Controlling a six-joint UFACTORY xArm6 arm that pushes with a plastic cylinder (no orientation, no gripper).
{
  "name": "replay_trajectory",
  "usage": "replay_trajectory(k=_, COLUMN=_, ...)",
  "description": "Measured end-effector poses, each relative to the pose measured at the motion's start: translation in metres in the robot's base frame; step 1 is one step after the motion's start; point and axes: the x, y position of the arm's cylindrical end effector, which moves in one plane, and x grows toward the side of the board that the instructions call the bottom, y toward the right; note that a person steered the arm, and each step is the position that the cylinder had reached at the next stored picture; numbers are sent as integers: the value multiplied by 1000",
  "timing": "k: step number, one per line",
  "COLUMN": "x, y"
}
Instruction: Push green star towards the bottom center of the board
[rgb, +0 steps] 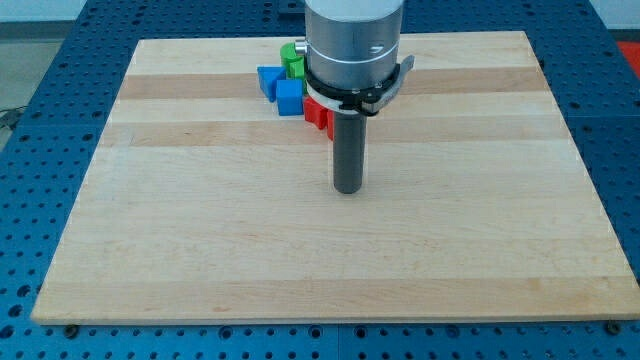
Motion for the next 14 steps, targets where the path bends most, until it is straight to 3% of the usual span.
replay_trajectory(k=1, x=-2, y=25)
replay_trajectory(k=3, x=-68, y=162)
replay_trajectory(k=4, x=-73, y=162)
replay_trajectory(k=7, x=-281, y=91)
replay_trajectory(k=8, x=-279, y=73)
replay_trajectory(k=9, x=-278, y=0)
replay_trajectory(k=12, x=-277, y=-41)
replay_trajectory(k=13, x=-196, y=-65)
replay_trajectory(k=14, x=-184, y=-65)
